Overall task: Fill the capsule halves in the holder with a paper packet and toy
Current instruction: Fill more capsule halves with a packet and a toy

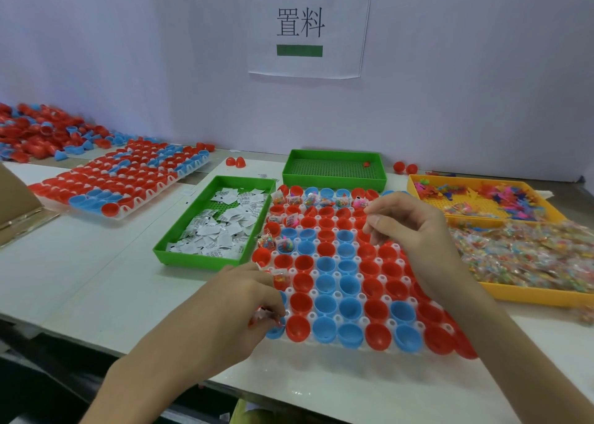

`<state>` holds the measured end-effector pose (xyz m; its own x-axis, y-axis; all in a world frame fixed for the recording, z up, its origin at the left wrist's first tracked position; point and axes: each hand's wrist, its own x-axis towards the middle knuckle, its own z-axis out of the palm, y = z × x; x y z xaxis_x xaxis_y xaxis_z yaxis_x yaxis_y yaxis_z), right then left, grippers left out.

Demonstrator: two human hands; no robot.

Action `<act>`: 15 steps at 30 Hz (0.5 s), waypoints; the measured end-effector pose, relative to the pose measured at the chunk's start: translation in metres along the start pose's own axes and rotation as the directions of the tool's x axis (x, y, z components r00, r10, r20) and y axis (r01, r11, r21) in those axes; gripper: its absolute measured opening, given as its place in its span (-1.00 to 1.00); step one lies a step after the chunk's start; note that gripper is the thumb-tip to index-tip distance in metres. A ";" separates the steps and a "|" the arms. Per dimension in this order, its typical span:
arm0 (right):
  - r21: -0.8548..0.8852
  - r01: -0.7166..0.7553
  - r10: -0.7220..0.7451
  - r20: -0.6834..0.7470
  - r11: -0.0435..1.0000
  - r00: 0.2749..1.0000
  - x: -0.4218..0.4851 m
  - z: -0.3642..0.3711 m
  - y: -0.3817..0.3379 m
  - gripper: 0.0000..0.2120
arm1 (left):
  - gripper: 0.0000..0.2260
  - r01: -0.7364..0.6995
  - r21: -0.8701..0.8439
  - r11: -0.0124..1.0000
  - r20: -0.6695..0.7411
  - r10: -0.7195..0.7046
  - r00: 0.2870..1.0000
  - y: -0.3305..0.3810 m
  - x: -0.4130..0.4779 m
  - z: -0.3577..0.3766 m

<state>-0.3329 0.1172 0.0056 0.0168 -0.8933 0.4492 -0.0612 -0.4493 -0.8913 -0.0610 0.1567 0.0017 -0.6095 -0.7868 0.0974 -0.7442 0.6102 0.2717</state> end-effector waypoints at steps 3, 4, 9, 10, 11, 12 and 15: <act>-0.001 -0.005 0.005 -0.006 1.000 1.000 -0.001 0.000 0.000 -0.77 | -0.90 0.012 -0.012 1.000 0.013 -0.012 1.000 0.000 0.003 0.002; 0.001 -0.008 0.008 -0.009 1.000 1.000 -0.001 0.000 0.000 -0.78 | -0.91 0.019 -0.013 1.000 0.015 -0.019 1.000 0.001 0.003 0.003; -0.007 -0.020 0.020 -0.018 1.000 1.000 -0.001 -0.001 -0.001 -0.82 | -0.88 0.023 0.008 1.000 0.043 -0.023 0.999 0.001 0.004 0.006; -0.006 -0.021 0.021 -0.020 1.000 1.000 -0.001 -0.001 0.000 -0.82 | -0.87 0.026 0.019 0.999 0.053 -0.026 0.998 0.002 0.004 0.006; -0.005 -0.022 0.021 -0.022 1.000 1.000 -0.001 -0.001 0.000 -0.82 | -0.84 0.032 0.026 0.999 0.056 -0.033 0.998 0.002 0.004 0.006; -0.005 -0.022 0.021 -0.022 1.000 1.000 -0.001 -0.001 0.000 -0.82 | -0.81 0.046 0.028 0.999 0.048 -0.048 0.998 0.001 0.005 0.006; 0.000 -0.024 0.024 -0.020 1.000 1.000 0.000 -0.003 0.001 -0.82 | -0.85 0.098 0.017 0.995 0.017 -0.098 0.995 0.001 0.004 0.004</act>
<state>-0.3355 0.1173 0.0049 -0.0048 -0.9035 0.4285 -0.0619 -0.4274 -0.9019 -0.0650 0.1543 -0.0018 -0.5380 -0.8412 0.0541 -0.8048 0.5317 0.2639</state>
